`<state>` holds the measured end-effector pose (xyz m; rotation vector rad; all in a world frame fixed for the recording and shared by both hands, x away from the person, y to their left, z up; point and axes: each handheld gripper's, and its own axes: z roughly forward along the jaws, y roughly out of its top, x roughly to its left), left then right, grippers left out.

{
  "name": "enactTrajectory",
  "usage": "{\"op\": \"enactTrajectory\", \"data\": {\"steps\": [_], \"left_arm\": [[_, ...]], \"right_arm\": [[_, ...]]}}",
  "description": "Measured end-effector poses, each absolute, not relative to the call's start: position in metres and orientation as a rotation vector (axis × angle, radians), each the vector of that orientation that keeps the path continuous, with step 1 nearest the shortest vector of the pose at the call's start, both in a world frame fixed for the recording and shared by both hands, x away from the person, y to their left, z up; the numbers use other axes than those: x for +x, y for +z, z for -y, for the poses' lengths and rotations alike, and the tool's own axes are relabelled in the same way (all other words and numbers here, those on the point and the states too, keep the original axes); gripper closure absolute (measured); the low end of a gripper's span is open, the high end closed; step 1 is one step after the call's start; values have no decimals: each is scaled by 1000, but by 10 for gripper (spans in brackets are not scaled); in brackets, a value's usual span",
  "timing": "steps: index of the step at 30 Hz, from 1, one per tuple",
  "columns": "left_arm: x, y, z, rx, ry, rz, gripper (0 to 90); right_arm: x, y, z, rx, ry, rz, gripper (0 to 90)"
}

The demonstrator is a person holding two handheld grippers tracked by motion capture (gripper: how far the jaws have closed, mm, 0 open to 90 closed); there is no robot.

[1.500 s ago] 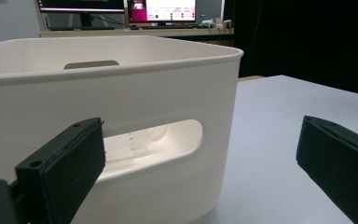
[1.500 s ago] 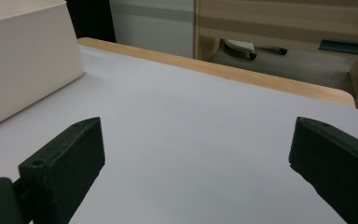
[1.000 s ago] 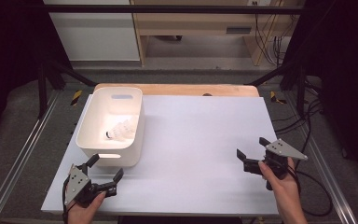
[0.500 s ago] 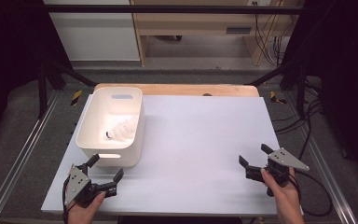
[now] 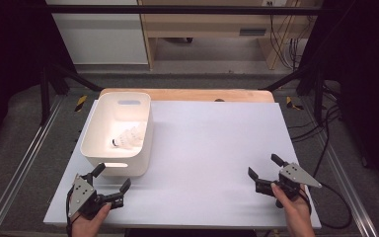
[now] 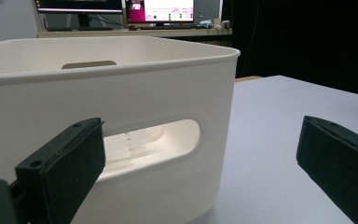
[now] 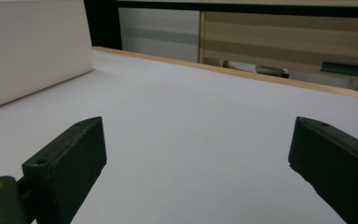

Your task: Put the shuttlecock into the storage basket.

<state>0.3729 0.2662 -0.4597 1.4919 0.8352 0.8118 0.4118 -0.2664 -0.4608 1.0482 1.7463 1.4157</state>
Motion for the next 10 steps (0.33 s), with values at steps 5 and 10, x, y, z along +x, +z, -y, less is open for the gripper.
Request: {"op": "enactTrajectory", "data": {"steps": [5, 10], "left_arm": [[372, -459, -267, 1487, 813, -836, 11], [374, -459, -267, 1482, 809, -838, 11]], "right_arm": [[419, -464, 260, 1032, 1432, -1743, 47], [423, -466, 254, 1012, 1425, -1747, 44]]}}
